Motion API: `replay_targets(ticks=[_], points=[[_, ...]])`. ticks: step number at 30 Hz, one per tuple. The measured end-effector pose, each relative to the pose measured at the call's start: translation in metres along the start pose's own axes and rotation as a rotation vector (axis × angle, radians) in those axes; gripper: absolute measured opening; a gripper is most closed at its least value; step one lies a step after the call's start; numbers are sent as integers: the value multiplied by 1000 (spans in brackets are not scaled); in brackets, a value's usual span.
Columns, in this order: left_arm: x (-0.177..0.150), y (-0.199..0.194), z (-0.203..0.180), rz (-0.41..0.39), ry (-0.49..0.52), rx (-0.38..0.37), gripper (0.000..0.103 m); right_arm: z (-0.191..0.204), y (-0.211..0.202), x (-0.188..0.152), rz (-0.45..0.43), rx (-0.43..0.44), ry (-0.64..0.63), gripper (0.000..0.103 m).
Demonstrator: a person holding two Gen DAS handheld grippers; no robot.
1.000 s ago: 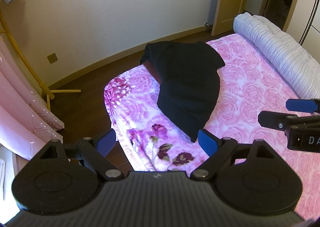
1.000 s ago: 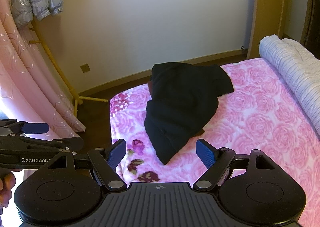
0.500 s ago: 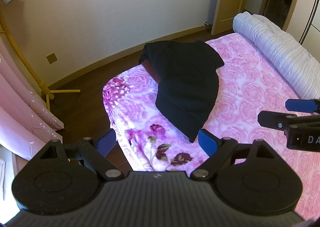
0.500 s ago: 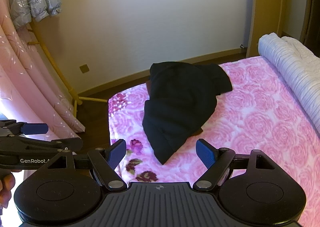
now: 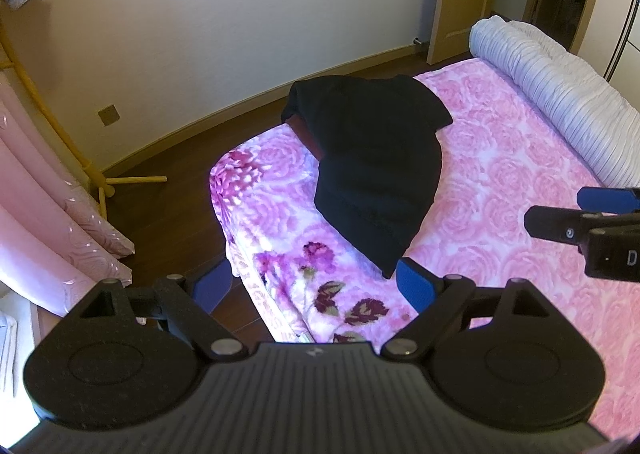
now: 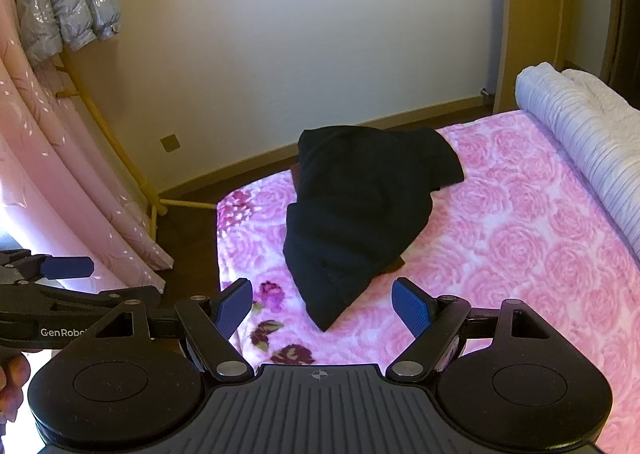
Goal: Fold clothes
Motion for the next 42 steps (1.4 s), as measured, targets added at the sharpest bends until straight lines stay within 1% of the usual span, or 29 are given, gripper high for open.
replay_targets(ticks=[5,11,15,21,26,30,36,41,42], points=[[-1,-1,-3,2,5,7,87,-4,0,-1,0,9,7,80],[-1,6,-4,2,20,-29,87,-14,2,-4,1,9,26,80],[1,29,1,1,57,-33,87,-29,10,-6,13,-12,43,80],[20,95,-6,-27,234,-52,87,-52,42,-1,39,-52,23,80],[53,169,-32,-18,324,-181,87,-80,90,7,77,-100,27,80],[98,236,-51,-15,343,-259,87,-116,142,22,114,-149,94,80],[161,336,-79,-21,349,-313,87,-172,219,48,124,-190,147,80],[189,395,-100,4,333,-356,86,-212,278,55,134,-172,186,80],[190,401,-102,9,330,-363,86,-220,290,56,134,-174,191,80]])
Point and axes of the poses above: each gripper's, at about its wrist camera, not at the fingertips, and y roughly the way its jaws point, z to its left, x to its top, the point moved 10 cm from there along y, roughly the way its jaws point, and after that the axes turned 11 degrees about x, right-handed, at the moved point
